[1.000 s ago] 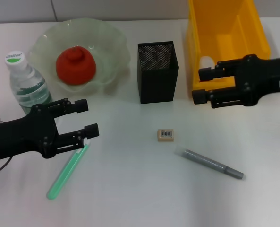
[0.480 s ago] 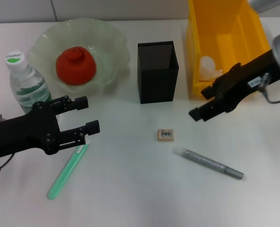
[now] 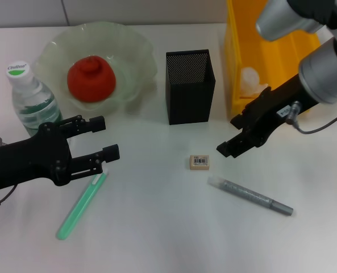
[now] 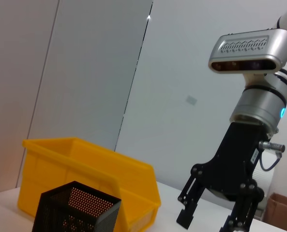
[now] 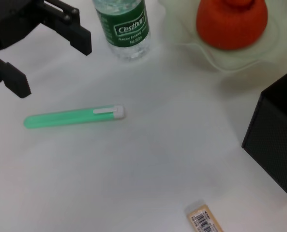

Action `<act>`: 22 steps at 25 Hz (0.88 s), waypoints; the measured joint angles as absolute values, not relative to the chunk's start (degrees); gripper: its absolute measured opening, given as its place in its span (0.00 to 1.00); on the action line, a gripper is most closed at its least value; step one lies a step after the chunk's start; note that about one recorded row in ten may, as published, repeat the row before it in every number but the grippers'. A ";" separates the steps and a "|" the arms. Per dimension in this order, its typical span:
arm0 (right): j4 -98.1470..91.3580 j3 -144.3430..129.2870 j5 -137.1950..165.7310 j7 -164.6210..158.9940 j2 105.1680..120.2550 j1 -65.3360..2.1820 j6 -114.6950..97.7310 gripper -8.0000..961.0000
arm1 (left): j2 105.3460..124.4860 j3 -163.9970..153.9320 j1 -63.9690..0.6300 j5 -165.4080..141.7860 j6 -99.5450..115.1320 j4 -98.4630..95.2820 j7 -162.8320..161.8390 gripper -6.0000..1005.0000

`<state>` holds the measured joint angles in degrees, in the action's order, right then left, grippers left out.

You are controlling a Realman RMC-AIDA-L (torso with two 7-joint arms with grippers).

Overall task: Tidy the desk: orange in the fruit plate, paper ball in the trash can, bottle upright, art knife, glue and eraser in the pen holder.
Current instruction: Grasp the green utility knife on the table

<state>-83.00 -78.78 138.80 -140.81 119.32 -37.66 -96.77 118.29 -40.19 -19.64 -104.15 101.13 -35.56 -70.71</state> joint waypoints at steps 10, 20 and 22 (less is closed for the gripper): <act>-80.45 -82.54 137.55 -139.82 119.50 -37.09 -90.75 0.72 | 118.30 -40.17 -19.43 -104.16 100.99 -35.60 -70.66 0.72; -77.85 -77.18 111.04 -116.69 119.60 -21.79 -81.38 0.72 | 118.03 -38.61 -18.38 -103.86 100.78 -35.88 -70.66 0.72; -72.23 -76.61 101.18 -107.27 119.46 -18.40 -79.89 0.72 | 118.03 -37.73 -18.22 -103.97 100.66 -35.86 -70.66 0.72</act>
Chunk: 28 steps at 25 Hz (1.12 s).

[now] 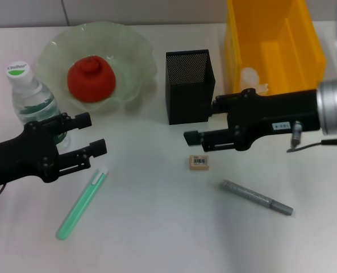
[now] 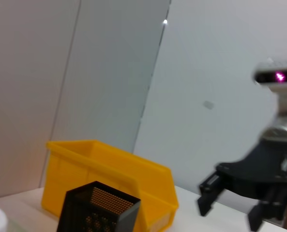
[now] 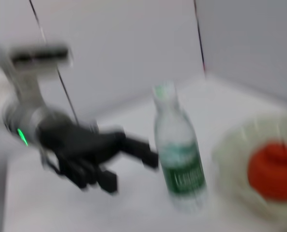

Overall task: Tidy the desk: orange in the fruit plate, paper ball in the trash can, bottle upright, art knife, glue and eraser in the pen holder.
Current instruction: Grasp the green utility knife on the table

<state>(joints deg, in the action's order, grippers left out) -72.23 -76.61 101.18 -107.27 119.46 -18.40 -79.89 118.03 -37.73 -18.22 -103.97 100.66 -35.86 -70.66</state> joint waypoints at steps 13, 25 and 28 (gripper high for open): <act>-25.24 -69.54 64.59 -58.11 119.23 -17.55 -91.05 0.72 | 118.26 -39.55 -21.09 -116.23 100.45 -47.87 -87.24 0.72; -22.02 -69.28 64.36 -58.00 119.37 -19.66 -90.64 0.72 | 118.52 -66.21 -29.75 -141.65 100.52 -74.67 -132.87 0.72; -21.42 -69.27 64.31 -57.93 119.43 -19.83 -90.67 0.72 | 118.68 -71.99 -31.30 -145.29 99.63 -75.96 -137.25 0.72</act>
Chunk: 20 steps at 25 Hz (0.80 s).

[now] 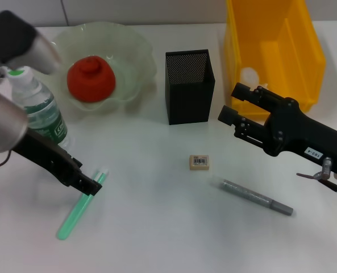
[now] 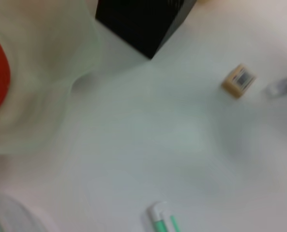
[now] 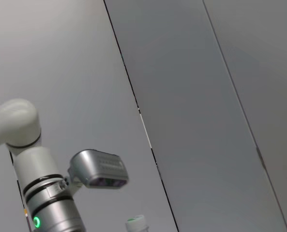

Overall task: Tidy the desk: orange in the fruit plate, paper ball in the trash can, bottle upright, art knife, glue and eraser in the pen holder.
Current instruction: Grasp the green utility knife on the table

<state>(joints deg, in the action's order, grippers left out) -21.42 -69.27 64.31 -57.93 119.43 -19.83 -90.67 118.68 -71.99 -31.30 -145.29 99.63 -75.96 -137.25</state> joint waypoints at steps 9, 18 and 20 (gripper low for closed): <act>-20.18 -69.14 64.12 -57.76 119.45 -20.74 -90.62 0.72 | 119.08 -77.88 -32.18 -147.14 95.67 -75.41 -140.27 0.72; -19.98 -69.17 64.07 -57.76 119.45 -21.51 -89.69 0.72 | 119.09 -78.32 -31.84 -146.77 92.51 -70.83 -140.29 0.72; -19.97 -69.17 64.07 -57.80 119.45 -21.70 -89.35 0.72 | 119.09 -78.32 -31.77 -146.77 92.25 -70.78 -140.21 0.72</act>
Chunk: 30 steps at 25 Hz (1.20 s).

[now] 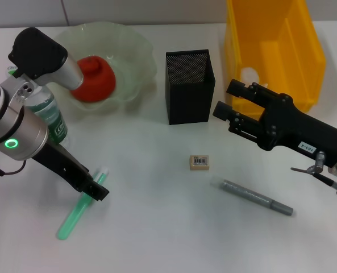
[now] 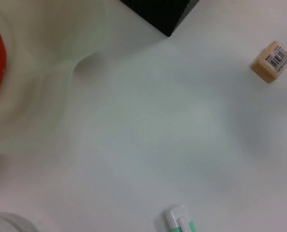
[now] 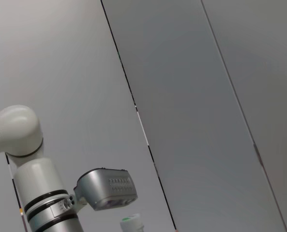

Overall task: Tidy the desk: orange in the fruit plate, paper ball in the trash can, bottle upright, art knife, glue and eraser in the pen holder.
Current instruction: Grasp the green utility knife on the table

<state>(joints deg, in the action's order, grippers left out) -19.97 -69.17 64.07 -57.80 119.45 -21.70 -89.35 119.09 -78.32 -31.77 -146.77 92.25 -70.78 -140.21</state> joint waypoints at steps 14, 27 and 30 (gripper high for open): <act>-19.94 -69.17 64.06 -58.03 119.47 -21.97 -88.43 0.72 | 119.01 -79.08 -31.71 -146.83 91.53 -70.65 -139.84 0.71; -19.95 -69.08 64.07 -58.13 119.53 -22.06 -87.97 0.72 | 118.96 -81.94 -31.70 -147.29 90.04 -70.56 -139.82 0.65; -19.95 -69.08 64.07 -58.17 119.53 -22.06 -87.97 0.72 | 118.90 -82.04 -31.49 -147.29 89.52 -70.75 -139.44 0.61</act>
